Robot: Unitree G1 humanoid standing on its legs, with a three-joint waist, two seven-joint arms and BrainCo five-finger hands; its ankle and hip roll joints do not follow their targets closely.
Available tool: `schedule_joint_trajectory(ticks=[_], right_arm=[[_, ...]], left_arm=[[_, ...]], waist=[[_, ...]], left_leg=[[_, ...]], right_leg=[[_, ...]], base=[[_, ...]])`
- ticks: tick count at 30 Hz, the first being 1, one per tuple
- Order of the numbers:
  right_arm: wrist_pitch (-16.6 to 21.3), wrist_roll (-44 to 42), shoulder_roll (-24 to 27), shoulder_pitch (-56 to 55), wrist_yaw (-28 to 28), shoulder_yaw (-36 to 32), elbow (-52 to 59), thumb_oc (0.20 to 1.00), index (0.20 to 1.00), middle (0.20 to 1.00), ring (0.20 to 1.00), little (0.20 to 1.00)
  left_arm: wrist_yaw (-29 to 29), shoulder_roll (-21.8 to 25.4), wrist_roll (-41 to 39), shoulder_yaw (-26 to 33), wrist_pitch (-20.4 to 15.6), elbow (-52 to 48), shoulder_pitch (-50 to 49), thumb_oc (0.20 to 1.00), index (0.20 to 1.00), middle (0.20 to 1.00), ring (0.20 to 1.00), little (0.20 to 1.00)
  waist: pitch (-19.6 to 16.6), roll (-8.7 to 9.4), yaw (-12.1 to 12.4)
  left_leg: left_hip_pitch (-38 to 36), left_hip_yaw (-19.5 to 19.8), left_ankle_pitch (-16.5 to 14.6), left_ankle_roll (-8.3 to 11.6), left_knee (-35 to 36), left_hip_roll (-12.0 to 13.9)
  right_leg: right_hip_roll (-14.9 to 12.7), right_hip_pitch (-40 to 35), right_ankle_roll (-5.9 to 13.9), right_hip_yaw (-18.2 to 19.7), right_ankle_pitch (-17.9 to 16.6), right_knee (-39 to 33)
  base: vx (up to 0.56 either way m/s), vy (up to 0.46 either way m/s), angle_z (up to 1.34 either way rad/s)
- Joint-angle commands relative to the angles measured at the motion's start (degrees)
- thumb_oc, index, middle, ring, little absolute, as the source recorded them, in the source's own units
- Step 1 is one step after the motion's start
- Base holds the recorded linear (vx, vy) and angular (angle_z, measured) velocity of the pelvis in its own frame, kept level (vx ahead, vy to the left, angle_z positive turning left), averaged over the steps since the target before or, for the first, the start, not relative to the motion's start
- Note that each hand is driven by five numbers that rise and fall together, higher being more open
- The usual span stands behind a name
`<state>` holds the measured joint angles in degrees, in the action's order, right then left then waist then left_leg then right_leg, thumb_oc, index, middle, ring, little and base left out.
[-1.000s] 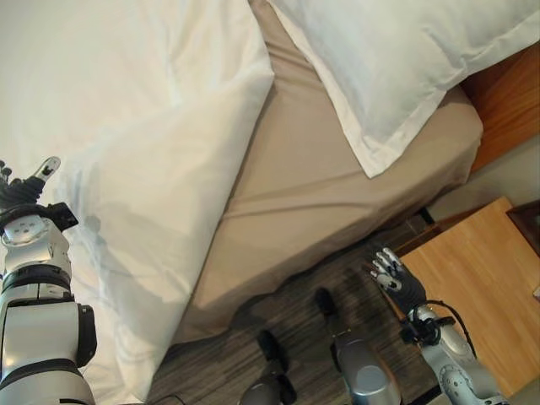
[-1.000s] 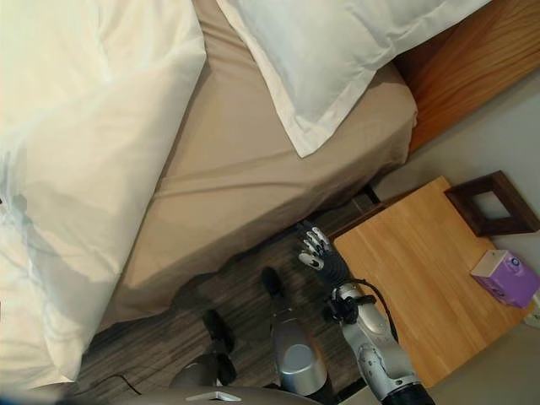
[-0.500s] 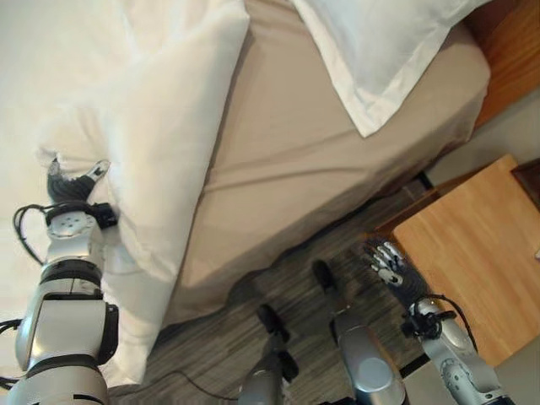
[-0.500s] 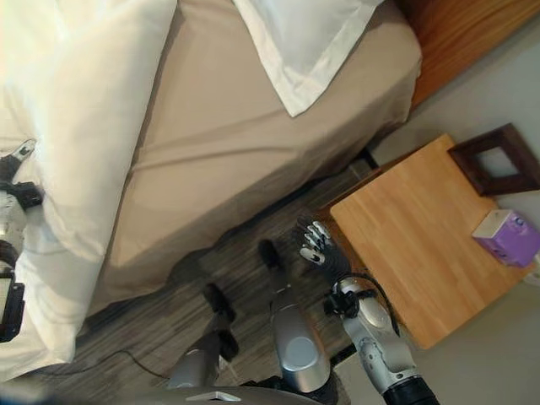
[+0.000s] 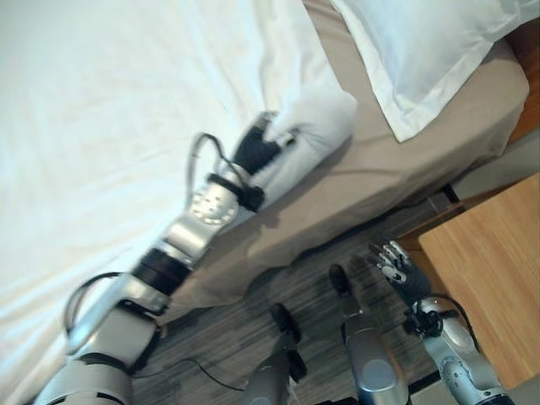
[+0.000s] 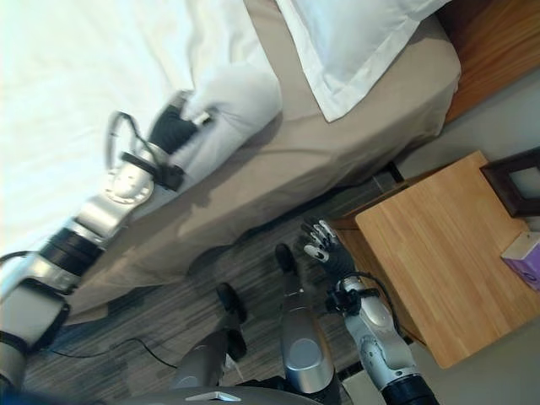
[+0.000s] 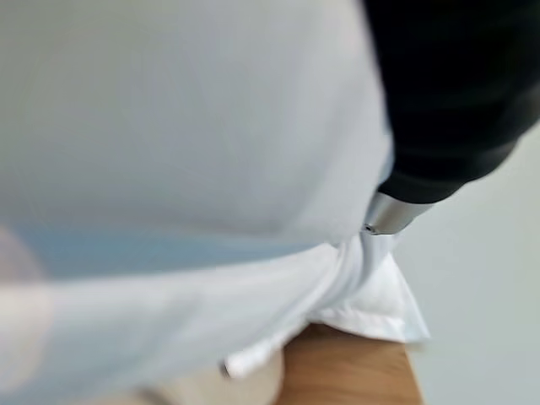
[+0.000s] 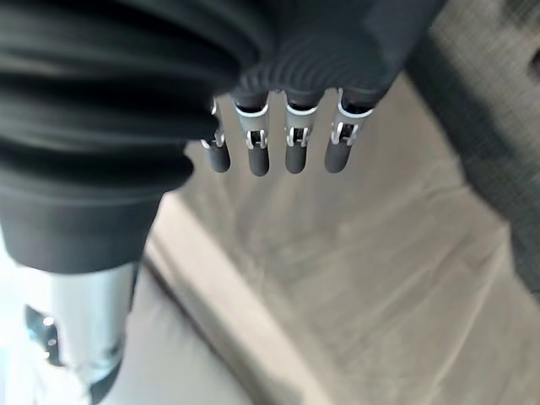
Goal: Making the bed.
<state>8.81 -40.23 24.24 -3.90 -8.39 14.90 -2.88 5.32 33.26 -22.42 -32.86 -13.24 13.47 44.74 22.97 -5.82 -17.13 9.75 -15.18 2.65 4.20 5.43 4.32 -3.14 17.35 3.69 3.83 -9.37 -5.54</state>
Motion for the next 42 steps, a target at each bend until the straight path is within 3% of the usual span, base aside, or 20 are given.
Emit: schedule_joint_trajectory(ticks=[1,3,5,6,7,9,15,18,19,20,24,28,30,33,34,35,37,40,41,42], right_arm=[[1.52,2.15,1.59,-4.38,-0.78,0.91,3.63,1.000,1.000,1.000,1.000,1.000],[1.00,2.81,2.66,-5.37,-1.26,0.33,4.34,1.000,1.000,1.000,1.000,1.000],[0.99,2.81,2.65,-5.40,-1.26,0.33,4.35,1.000,1.000,1.000,1.000,1.000],[0.89,3.04,3.20,-6.05,-1.52,-0.18,4.41,1.000,1.000,1.000,1.000,1.000],[0.88,3.04,3.20,-6.08,-1.52,-0.15,4.43,1.000,1.000,1.000,1.000,1.000],[0.80,2.84,4.16,-6.40,-1.93,-0.46,4.66,1.000,1.000,1.000,1.000,1.000],[0.89,2.27,4.15,-6.90,-1.74,-1.13,3.29,1.000,1.000,1.000,1.000,1.000],[1.25,1.74,3.25,-6.93,-0.99,-2.16,1.87,1.000,1.000,1.000,1.000,1.000],[1.53,1.66,2.51,-6.91,-0.06,-3.16,1.03,1.000,1.000,1.000,1.000,1.000],[1.53,1.66,2.54,-6.95,-0.06,-3.20,1.04,1.000,1.000,1.000,1.000,1.000],[2.19,3.84,1.68,-6.64,3.19,-6.45,0.21,1.000,1.000,1.000,1.000,1.000],[3.13,10.83,1.85,-6.75,8.61,-12.77,-1.42,1.000,1.000,1.000,1.000,1.000],[2.99,17.63,2.36,-5.10,15.91,-19.68,-4.10,1.000,1.000,1.000,1.000,1.000],[3.06,20.16,3.06,-3.58,19.61,-24.35,-6.04,1.000,1.000,1.000,1.000,1.000],[3.14,21.16,3.55,-2.95,21.29,-26.30,-7.06,1.000,1.000,1.000,1.000,1.000],[3.19,23.50,5.14,-1.57,24.36,-31.02,-8.25,1.000,1.000,1.000,1.000,1.000],[3.26,24.42,5.80,-0.82,25.37,-32.10,-8.39,1.000,1.000,1.000,1.000,1.000],[5.20,22.83,6.74,2.31,27.04,-35.17,-6.63,1.000,1.000,1.000,1.000,1.000],[6.27,19.97,6.48,3.56,25.74,-34.60,-5.11,0.555,0.555,0.555,0.555,0.555],[7.18,17.20,5.99,4.34,24.50,-33.81,-4.03,0.200,0.200,0.200,0.200,0.200]], left_arm=[[-6.40,-5.70,-6.21,0.32,-4.24,-2.20,4.22,0.200,0.200,0.200,0.200,0.200],[-13.07,-4.97,-8.83,-5.17,-1.74,-6.91,0.38,0.200,0.200,0.200,0.200,0.200],[-13.08,-4.95,-8.83,-5.17,-1.72,-6.95,0.34,0.200,0.200,0.200,0.200,0.200],[-16.76,-2.10,-9.96,-7.46,-0.44,-10.01,-2.53,0.470,0.470,0.470,0.470,0.470],[-16.77,-2.06,-9.98,-7.44,-0.41,-10.07,-2.59,1.000,1.000,1.000,1.000,1.000],[-20.30,1.00,-14.00,-8.95,1.32,-13.41,-6.09,1.000,1.000,1.000,1.000,1.000],[-22.60,1.55,-22.25,-9.06,2.15,-21.14,-6.84,1.000,1.000,1.000,1.000,1.000],[-21.95,-2.66,-25.59,-8.60,1.85,-23.28,-5.93,1.000,1.000,1.000,1.000,1.000],[-21.17,-7.40,-28.62,-8.00,1.83,-23.75,-6.15,1.000,1.000,1.000,1.000,1.000],[-21.17,-7.47,-28.62,-8.01,1.83,-23.73,-6.14,1.000,1.000,1.000,1.000,1.000],[-19.18,-16.35,-30.44,-6.86,1.65,-22.99,-6.41,1.000,1.000,1.000,1.000,1.000],[-16.56,-16.37,-31.08,-0.41,0.28,-22.77,-9.57,1.000,1.000,1.000,1.000,1.000],[-15.49,-13.03,-33.35,7.70,0.00,-24.89,-16.98,1.000,1.000,1.000,1.000,1.000],[-14.98,-11.18,-35.23,13.64,-0.18,-26.41,-22.84,1.000,1.000,1.000,1.000,1.000],[-14.52,-10.20,-35.67,16.94,-0.33,-27.04,-25.91,1.000,1.000,1.000,1.000,1.000],[-13.50,-8.33,-37.13,25.29,-1.40,-25.50,-31.88,1.000,1.000,1.000,1.000,1.000],[-12.60,-8.64,-36.58,27.24,-1.97,-25.42,-34.05,1.000,1.000,1.000,1.000,1.000],[-9.28,-10.88,-36.68,35.82,-4.20,-22.07,-40.67,1.000,1.000,1.000,1.000,1.000],[-7.88,-11.42,-35.79,37.65,-4.99,-21.00,-42.58,1.000,1.000,1.000,1.000,1.000],[-7.15,-11.75,-35.05,37.98,-5.45,-21.02,-43.65,1.000,1.000,1.000,1.000,1.000]], waist=[[-5.86,0.28,-2.60],[-6.23,-0.34,-2.47],[-6.22,-0.32,-2.48],[-6.56,-0.84,-2.27],[-6.57,-0.82,-2.28],[-7.15,-1.29,-1.94],[-9.08,-2.02,-1.32],[-10.43,-2.23,-1.03],[-11.34,-2.23,-0.98],[-11.33,-2.27,-0.98],[-13.00,-2.25,-1.27],[-14.82,-1.79,-0.80],[-15.82,-1.28,0.27],[-16.34,-0.99,1.34],[-16.62,-0.95,1.85],[-16.93,-0.70,3.30],[-17.29,-0.56,3.74],[-17.56,-0.01,5.60],[-17.67,0.22,6.23],[-17.66,0.38,6.77]], left_leg=[[-7.11,0.81,0.31,4.63,-0.43,3.21],[-7.65,1.04,0.11,4.40,-0.43,2.96],[-7.69,1.04,0.10,4.40,-0.43,2.95],[-7.98,1.13,-0.02,4.27,-0.43,2.85],[-8.00,1.13,-0.03,4.27,-0.43,2.84],[-8.50,1.10,-0.14,4.22,-0.43,2.70],[-9.54,2.14,-0.49,3.85,-0.43,2.36],[-10.49,2.97,-0.80,3.57,-0.43,2.07],[-11.11,3.36,-1.07,3.30,-0.43,1.85],[-11.15,3.39,-1.09,3.30,-0.43,1.85],[-12.57,4.28,-1.85,2.57,-0.43,1.37],[-13.62,4.96,-2.34,2.00,-0.43,1.02],[-14.09,5.46,-2.64,1.67,-0.43,0.75],[-14.30,5.94,-2.81,1.44,-0.43,0.52],[-14.35,6.20,-2.87,1.35,-0.43,0.36],[-14.89,6.96,-3.23,1.19,-0.43,0.14],[-14.60,7.33,-3.07,1.09,-0.43,0.02],[-14.74,8.47,-3.24,0.77,-0.43,-0.30],[-14.69,8.63,-3.17,0.70,-0.43,-0.31],[-14.60,8.78,-3.12,0.65,-0.43,-0.32]], right_leg=[[-2.66,-3.04,5.02,1.28,1.65,1.00],[-2.90,-4.00,4.84,1.05,1.95,0.94],[-2.91,-4.05,4.84,1.04,1.96,0.92],[-3.02,-4.64,4.79,1.00,2.13,0.83],[-3.02,-4.66,4.79,1.00,2.14,0.82],[-3.13,-5.41,4.71,0.82,2.31,0.82],[-3.65,-7.71,4.54,-0.01,3.09,0.94],[-4.02,-9.45,4.42,-0.63,3.72,1.09],[-4.25,-10.44,4.33,-0.96,4.11,1.22],[-4.25,-10.49,4.33,-0.99,4.13,1.21],[-4.68,-12.43,4.23,-1.47,4.80,1.64],[-5.11,-14.00,4.23,-2.09,5.25,1.73],[-5.30,-14.93,4.29,-2.30,5.38,1.54],[-5.46,-15.60,4.34,-2.44,5.43,1.35],[-5.56,-15.91,4.35,-2.66,5.58,1.33],[-5.79,-17.07,4.41,-3.25,6.15,1.31],[-5.90,-17.00,4.36,-3.43,6.05,1.25],[-6.14,-17.93,4.25,-4.26,6.44,1.17],[-6.19,-18.08,4.21,-4.59,6.47,1.14],[-6.15,-18.18,4.15,-4.73,6.48,1.10]], base=[[0.01,0.025,0.15],[0.00,0.032,0.10],[0.00,0.015,0.01],[0.00,0.030,0.03],[0.00,0.042,0.00],[0.00,0.014,-0.03],[0.01,0.009,0.04],[0.05,0.002,0.08],[0.04,0.005,0.07],[0.05,0.010,0.12],[0.04,0.025,0.11],[0.05,0.012,0.02],[0.04,0.013,0.15],[0.02,0.010,0.10],[0.05,0.023,0.09],[0.04,0.014,0.10],[0.02,0.006,0.18],[0.02,0.001,0.27],[-0.02,-0.014,0.12],[-0.01,-0.008,0.09]])
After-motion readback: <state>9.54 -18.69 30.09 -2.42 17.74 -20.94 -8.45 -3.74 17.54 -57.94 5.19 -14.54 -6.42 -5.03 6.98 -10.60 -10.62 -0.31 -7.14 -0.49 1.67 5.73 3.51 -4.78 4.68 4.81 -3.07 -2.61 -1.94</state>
